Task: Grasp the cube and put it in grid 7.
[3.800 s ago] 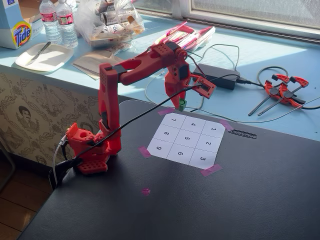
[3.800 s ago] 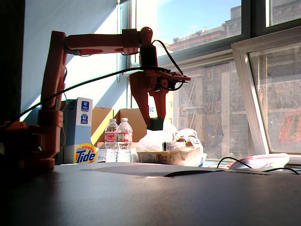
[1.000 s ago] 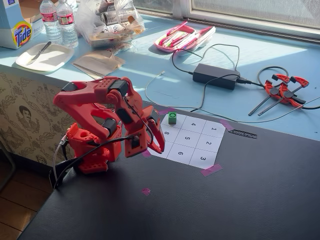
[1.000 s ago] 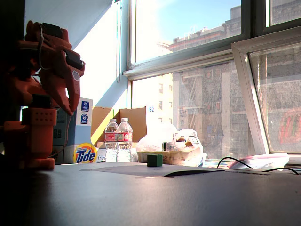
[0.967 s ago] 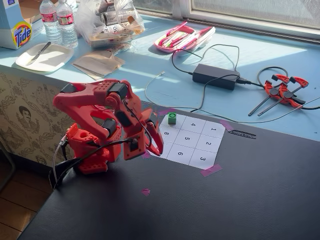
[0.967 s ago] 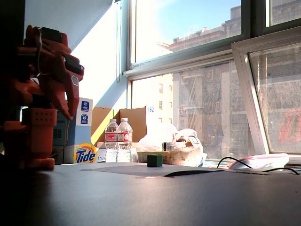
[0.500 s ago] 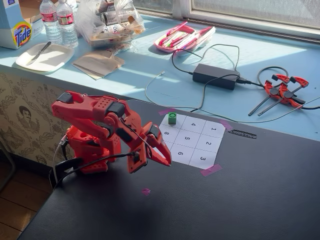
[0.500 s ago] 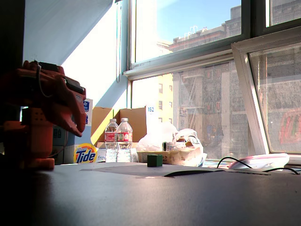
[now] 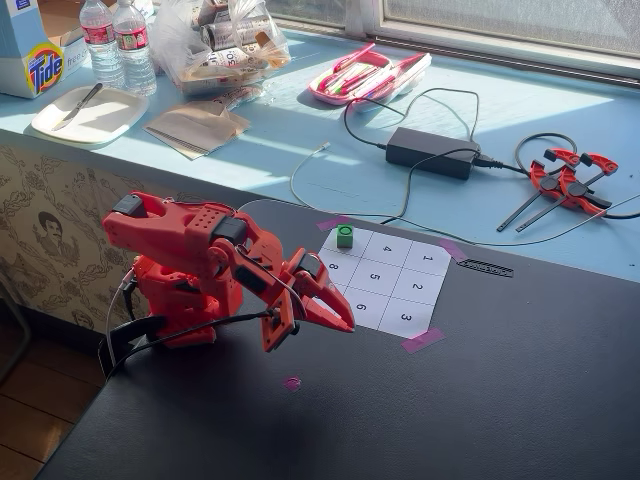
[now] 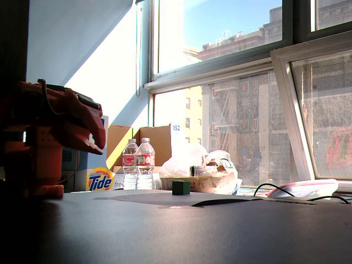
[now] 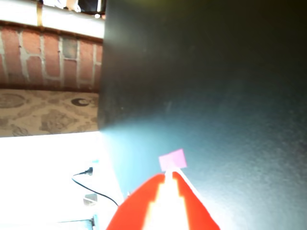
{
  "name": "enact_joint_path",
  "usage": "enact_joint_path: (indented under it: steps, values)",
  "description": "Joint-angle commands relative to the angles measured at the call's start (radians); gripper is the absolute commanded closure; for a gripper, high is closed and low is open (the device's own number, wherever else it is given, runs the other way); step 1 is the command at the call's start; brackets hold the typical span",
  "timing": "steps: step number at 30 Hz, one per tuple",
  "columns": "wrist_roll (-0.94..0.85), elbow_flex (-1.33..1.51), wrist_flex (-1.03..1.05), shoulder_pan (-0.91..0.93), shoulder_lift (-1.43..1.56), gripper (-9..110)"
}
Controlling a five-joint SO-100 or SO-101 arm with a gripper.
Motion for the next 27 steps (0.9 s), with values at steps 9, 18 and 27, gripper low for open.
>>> enact_joint_path:
  steps: [9,18,27]
  values:
    - [0.014,0.072,0.077,-0.023,0.077,101]
    - [0.02,0.072,0.14,-0.021,0.077,101]
    - [0.02,0.074,0.265,-0.021,0.077,101]
